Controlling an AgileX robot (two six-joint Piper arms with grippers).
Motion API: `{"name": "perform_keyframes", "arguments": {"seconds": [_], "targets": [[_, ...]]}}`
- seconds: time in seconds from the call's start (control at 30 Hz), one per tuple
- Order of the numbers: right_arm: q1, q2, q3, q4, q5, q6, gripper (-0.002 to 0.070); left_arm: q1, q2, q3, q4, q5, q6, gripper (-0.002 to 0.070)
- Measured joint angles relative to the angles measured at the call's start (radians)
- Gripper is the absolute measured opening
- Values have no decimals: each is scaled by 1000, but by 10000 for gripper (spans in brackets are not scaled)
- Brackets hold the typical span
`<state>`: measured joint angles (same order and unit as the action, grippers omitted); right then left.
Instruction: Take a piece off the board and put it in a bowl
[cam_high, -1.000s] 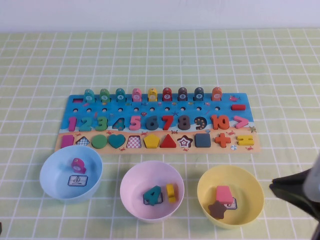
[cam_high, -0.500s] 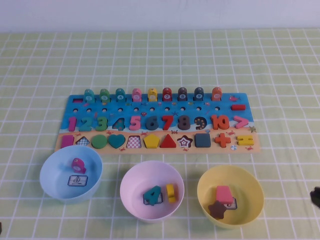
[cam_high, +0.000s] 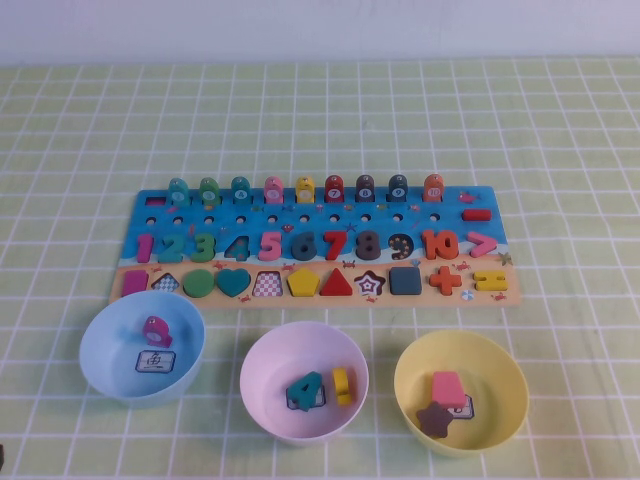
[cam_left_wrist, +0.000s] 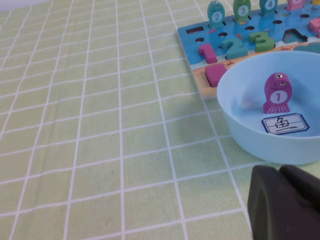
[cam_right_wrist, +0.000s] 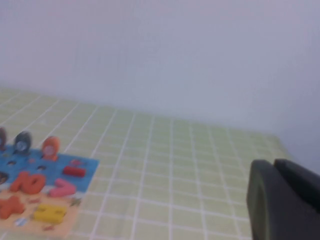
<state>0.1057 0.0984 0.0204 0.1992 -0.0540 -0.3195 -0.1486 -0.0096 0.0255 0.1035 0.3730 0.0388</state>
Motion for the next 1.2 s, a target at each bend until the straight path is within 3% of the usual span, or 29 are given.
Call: {"name": "perform_keyframes", "arguments": {"seconds": [0.13,0.27,0.67,0.87,1.2], "targets": [[-102,-101,4,3,19,0,-16,0,0,0,0,0,0,-5],[-121,-106,6,45,82,0,-16,0,0,0,0,0,0,-5],[-112,-106,6,10,361,85,-16,0,0,0,0,0,0,-5],[-34,-106,6,-122,403,251,-16,0,0,0,0,0,0,-5],[-11,-106,6,-134,412,270,-16,0,0,0,0,0,0,-5]]}}
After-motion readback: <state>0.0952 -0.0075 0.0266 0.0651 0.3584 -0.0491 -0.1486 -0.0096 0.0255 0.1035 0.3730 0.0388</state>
